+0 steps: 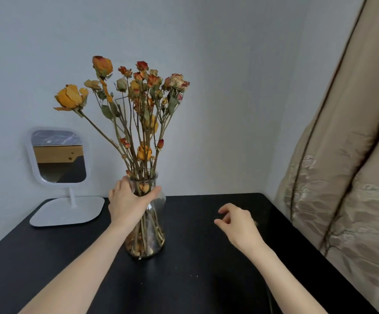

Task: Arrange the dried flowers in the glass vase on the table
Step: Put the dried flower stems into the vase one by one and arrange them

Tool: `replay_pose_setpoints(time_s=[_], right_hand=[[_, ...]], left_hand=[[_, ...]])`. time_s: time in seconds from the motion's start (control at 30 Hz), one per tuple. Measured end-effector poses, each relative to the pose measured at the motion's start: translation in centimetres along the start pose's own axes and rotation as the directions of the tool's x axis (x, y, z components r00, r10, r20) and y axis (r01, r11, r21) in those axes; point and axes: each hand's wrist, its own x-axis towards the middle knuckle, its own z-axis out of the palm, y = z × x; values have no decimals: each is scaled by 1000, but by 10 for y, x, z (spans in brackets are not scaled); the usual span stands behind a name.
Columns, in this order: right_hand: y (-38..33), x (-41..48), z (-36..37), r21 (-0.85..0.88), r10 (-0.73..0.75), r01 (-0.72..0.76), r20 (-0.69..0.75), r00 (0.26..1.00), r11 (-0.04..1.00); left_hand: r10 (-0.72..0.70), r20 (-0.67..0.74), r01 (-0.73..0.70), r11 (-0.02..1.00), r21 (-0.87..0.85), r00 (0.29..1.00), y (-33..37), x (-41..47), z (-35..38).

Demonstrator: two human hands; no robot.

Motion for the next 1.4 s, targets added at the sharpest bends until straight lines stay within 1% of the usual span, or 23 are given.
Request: replay_pose_setpoints(time_s=[0.07,0.13,0.23,0.27,0.33,0.4,0.53,0.73,0.8,0.87,0.93,1.03,1.13,1.2,1.33,1.4], right_hand=[[34,-5,-11,-205,142,-143,-21,990,968],[60,-9,-20,-331,287,-280,-30,958,901],[86,-11,-25,-370,462,-420,29,887,829],[91,-12,-25,-373,492,-436,68,868,819],[97,-12,-20,-363,504,-433,129,854,825],[102,-12,-14,-323,488,-428,135,862,844],[105,-12,-7,-237,465,-434,93,880,869],[96,-12,-7,-206,408,-383,100,907,901],[87,-10,-10,-106,346,-335,100,933,936],[74,-9,-16,46,256,-261,83,963,964],[55,-7,-21,178,166,-175,62,984,968],[19,-2,-28,376,52,-67,50,997,924],[-18,3,-33,511,-54,31,29,998,859],[-42,7,-36,592,-120,108,-21,993,798],[-82,15,-41,678,-193,242,-149,970,694],[-98,19,-43,701,-217,295,-202,955,650]], left_hand=[[1,-3,-1,1000,5,1000,1,0,0],[0,4,0,1000,4,1000,1,1,0],[2,5,-1,1000,-3,1000,1,1,0],[-1,5,1,1000,-9,1000,2,0,0],[-4,6,4,1000,-17,1000,2,0,-1],[-3,10,3,1000,-17,1000,2,0,-1],[-11,13,11,1000,-25,1000,2,0,-1],[-38,12,39,995,-92,999,4,-1,-2],[-65,10,66,986,-154,998,5,-3,-3],[-82,34,87,973,-214,996,7,-4,-4],[-82,65,95,968,-234,995,6,-4,-6],[-67,118,96,961,-260,991,6,-2,-10],[-39,182,88,958,-272,983,5,0,-16],[-30,221,94,954,-285,975,3,1,-21],[-15,322,133,928,-348,947,-2,2,-32],[17,346,118,924,-364,938,-4,2,-38]])
